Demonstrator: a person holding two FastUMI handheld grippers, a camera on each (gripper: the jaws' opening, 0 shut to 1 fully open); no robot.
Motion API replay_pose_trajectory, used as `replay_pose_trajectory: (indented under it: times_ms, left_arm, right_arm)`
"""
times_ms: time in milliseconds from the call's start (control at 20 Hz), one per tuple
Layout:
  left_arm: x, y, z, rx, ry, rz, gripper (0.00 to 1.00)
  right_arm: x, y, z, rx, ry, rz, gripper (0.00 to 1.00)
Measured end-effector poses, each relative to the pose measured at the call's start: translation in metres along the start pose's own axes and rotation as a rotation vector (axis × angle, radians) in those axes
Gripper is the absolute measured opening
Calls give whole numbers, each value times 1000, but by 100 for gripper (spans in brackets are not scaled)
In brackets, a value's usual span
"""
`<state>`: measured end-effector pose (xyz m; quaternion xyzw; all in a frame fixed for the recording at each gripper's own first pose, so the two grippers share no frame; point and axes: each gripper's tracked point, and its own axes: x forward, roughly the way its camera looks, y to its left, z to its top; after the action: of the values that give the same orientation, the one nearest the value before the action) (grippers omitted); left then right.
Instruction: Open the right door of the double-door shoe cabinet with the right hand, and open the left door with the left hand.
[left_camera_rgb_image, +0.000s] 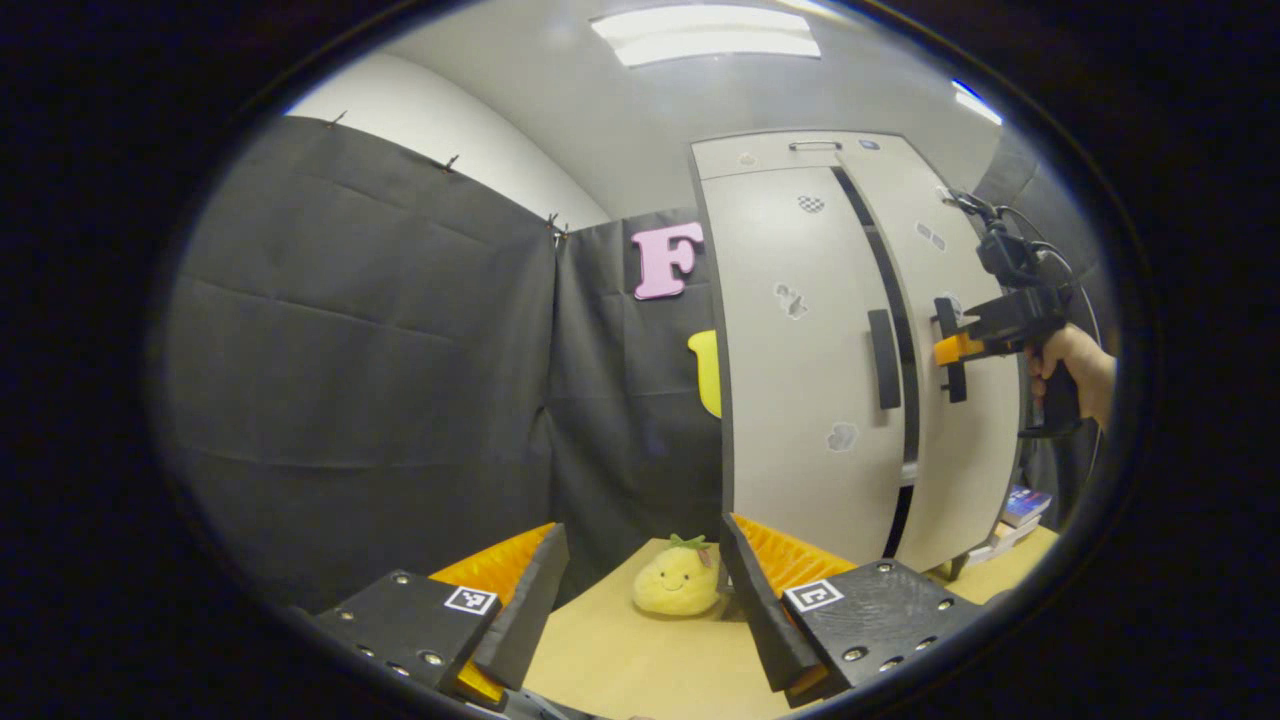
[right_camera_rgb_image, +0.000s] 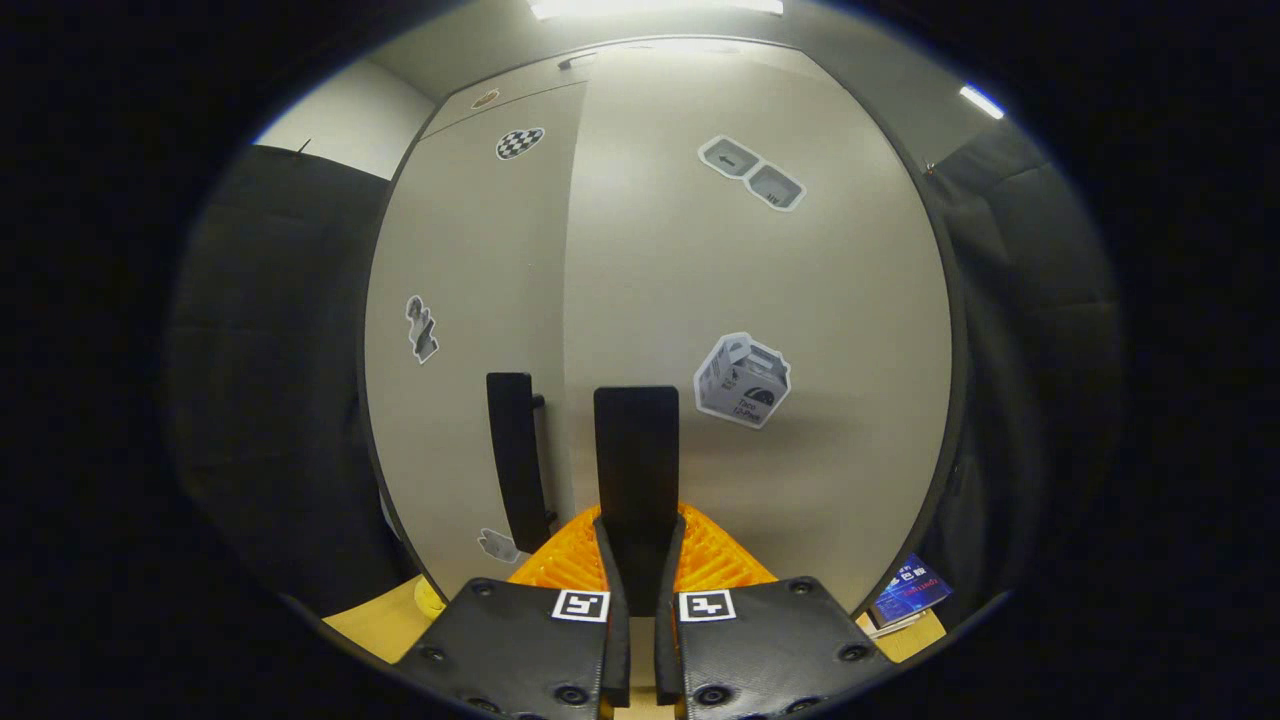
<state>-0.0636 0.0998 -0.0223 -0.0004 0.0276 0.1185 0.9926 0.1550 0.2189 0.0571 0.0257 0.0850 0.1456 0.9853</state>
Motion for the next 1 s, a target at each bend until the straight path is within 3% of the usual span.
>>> replay_pose_trajectory:
  times_ms: [400, 650, 950, 1000]
  left_arm:
    - [9, -46, 8, 6, -15, -119, 89]
    - [10, -86, 17, -9, -32, -208, 89]
    - [7, -131, 21, 9, -48, -304, 89]
    - [6, -137, 21, 7, -47, -317, 89]
  right_arm:
    - [-9, -7, -1, 40, 6, 85, 9]
    - [-26, -12, -1, 53, 30, 123, 14]
    - [-52, -33, 0, 50, 25, 108, 8]
    - [-54, -36, -1, 47, 30, 106, 11]
